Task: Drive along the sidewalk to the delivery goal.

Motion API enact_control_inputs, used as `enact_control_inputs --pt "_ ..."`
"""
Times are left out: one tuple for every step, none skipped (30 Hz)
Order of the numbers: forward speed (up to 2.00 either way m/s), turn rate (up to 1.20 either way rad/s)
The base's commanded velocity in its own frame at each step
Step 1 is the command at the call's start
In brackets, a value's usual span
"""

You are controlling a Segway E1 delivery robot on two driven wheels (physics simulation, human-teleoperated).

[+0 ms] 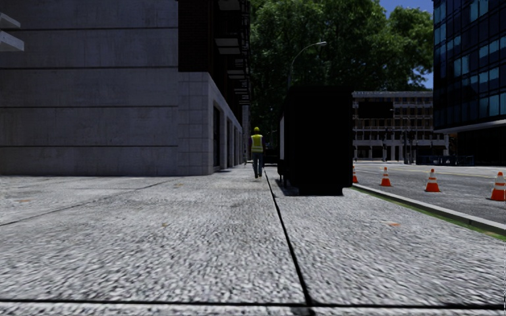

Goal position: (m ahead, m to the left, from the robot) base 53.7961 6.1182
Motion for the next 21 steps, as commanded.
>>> enact_control_inputs --pt "2.00 0.28" --pt "2.00 0.28" --pt "2.00 0.28" --pt "2.00 0.28" --pt "2.00 0.28" --pt "2.00 0.28" --pt "2.00 0.28" --pt "2.00 0.28" --pt "2.00 0.28" --pt "2.00 0.28" --pt "2.00 0.28" --pt "2.00 0.28" --pt "2.00 0.28" --pt "2.00 0.28" --pt "2.00 0.28" --pt "2.00 0.28" --pt "2.00 0.28" --pt "2.00 0.28" --pt "2.00 0.25" --pt "2.00 0.25" --pt "2.00 0.22"
